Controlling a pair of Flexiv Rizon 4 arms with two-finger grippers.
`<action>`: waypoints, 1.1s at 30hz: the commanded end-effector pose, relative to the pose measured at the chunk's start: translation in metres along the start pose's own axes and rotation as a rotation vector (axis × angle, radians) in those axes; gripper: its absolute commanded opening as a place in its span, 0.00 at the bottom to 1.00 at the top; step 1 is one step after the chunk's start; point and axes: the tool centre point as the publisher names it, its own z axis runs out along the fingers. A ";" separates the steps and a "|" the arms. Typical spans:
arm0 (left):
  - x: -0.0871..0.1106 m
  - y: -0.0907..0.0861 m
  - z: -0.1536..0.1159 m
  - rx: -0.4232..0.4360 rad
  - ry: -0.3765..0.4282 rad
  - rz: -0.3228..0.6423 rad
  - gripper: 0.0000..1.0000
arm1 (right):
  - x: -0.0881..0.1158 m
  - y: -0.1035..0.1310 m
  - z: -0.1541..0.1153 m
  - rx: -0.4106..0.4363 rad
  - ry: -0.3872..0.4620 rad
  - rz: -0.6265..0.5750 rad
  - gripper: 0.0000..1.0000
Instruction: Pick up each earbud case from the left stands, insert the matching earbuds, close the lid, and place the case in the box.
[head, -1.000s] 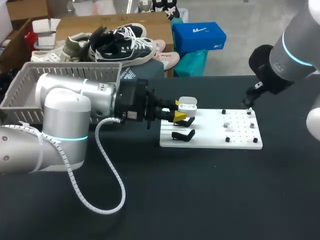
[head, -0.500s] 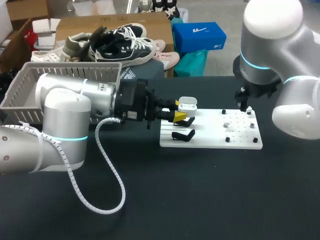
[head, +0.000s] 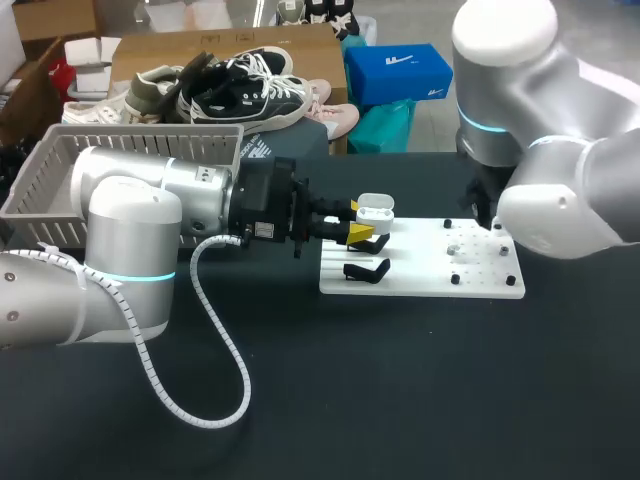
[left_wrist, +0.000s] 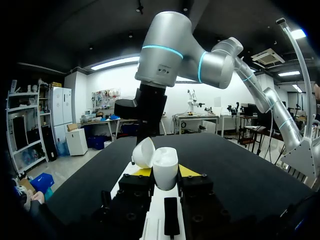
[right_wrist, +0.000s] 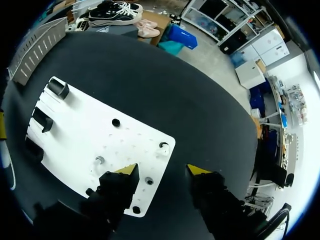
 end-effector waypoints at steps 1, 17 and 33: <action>0.000 -0.002 0.000 -0.006 -0.001 0.002 0.00 | -0.007 0.000 0.006 0.000 0.056 0.007 0.65; 0.000 -0.002 0.000 -0.006 -0.001 0.002 0.00 | -0.009 -0.002 0.024 -0.012 0.093 0.034 0.48; 0.000 -0.002 0.000 -0.006 -0.001 0.002 0.00 | -0.011 -0.002 0.030 -0.018 0.097 0.036 0.40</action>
